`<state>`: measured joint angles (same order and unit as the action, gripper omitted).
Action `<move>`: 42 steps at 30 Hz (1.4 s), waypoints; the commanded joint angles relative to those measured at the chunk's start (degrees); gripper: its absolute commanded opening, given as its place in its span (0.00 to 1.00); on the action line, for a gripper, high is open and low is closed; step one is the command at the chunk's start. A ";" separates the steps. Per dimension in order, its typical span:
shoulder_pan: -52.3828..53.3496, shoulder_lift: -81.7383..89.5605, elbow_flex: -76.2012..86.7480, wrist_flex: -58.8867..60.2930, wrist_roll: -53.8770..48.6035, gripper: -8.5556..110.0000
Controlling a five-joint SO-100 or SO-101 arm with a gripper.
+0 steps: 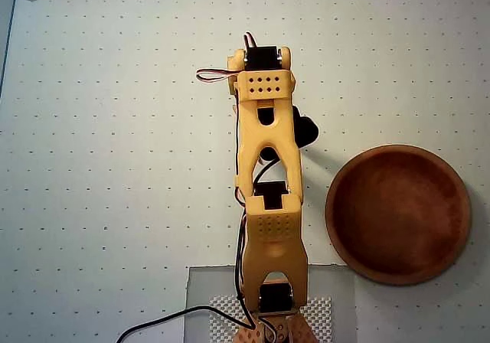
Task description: Grasp a clothespin and put it in the bowl.
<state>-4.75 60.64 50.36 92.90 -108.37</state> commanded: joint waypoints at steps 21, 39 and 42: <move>0.18 -5.45 -3.43 -0.97 -0.09 0.32; 1.76 -14.85 -15.21 -0.88 -0.09 0.32; 1.76 -16.17 -16.17 -0.88 -0.09 0.32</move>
<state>-2.90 42.89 38.23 91.85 -108.72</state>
